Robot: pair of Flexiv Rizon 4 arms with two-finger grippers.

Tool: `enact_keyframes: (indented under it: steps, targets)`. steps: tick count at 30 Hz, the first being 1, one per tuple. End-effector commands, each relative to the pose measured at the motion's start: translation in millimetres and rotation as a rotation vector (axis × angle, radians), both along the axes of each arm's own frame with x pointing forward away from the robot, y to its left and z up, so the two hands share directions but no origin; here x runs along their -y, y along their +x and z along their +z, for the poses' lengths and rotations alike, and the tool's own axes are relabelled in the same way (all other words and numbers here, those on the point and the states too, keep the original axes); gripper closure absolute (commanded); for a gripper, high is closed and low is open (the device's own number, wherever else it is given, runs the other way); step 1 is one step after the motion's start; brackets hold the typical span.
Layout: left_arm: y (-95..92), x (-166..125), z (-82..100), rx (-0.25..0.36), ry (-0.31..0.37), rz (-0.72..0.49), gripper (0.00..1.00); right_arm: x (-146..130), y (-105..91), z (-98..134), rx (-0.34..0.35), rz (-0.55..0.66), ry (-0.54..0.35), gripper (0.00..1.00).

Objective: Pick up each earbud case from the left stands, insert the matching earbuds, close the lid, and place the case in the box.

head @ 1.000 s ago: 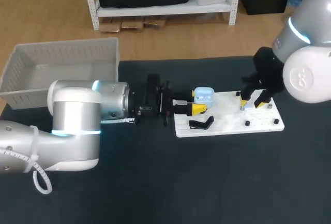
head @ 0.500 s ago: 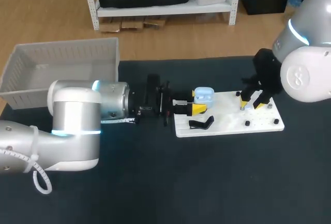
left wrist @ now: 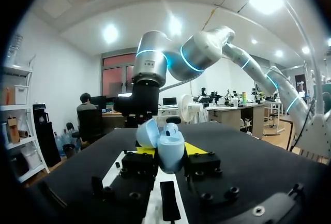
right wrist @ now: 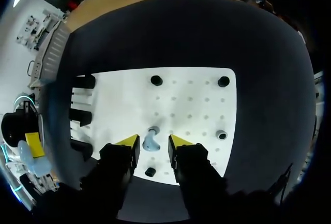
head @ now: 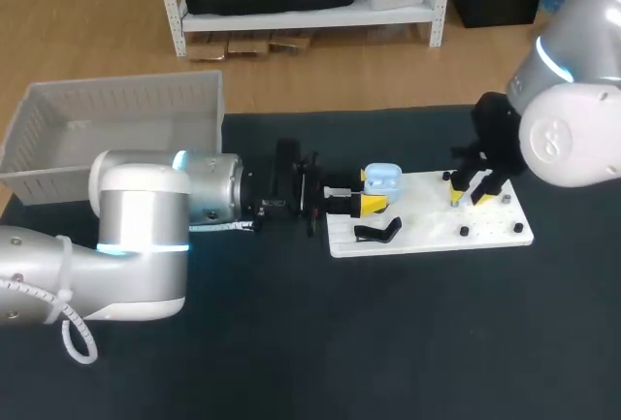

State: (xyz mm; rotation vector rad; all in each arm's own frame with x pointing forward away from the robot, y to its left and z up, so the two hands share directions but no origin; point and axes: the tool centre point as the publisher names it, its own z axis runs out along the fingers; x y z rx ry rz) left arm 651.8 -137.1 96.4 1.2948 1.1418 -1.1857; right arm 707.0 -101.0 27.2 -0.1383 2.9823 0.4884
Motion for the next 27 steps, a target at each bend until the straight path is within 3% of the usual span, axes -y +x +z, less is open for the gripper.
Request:
enact_keyframes:
  steps: [1,13,15,17,27]
  targets:
    - [-2.5,0,-0.5,0.004,-0.003,0.009,1.00,0,2.0,0,-0.005,0.003,0.000,0.71]
    - [-2.5,0,-0.5,0.004,-0.003,0.009,1.00,0,1.2,-2,-0.013,-0.002,-0.010,0.75]
    - [-2.5,0,-0.5,0.004,-0.003,0.009,1.00,1,1.0,-2,-0.013,-0.002,-0.011,0.81]
    - [-2.5,0,-0.5,0.004,-0.003,0.009,1.00,1,0.7,-1,-0.012,-0.002,-0.014,1.00]
    - [-2.5,0,-0.5,0.004,-0.003,0.009,1.00,-5,-6.7,16,-0.014,-0.016,-0.056,1.00]
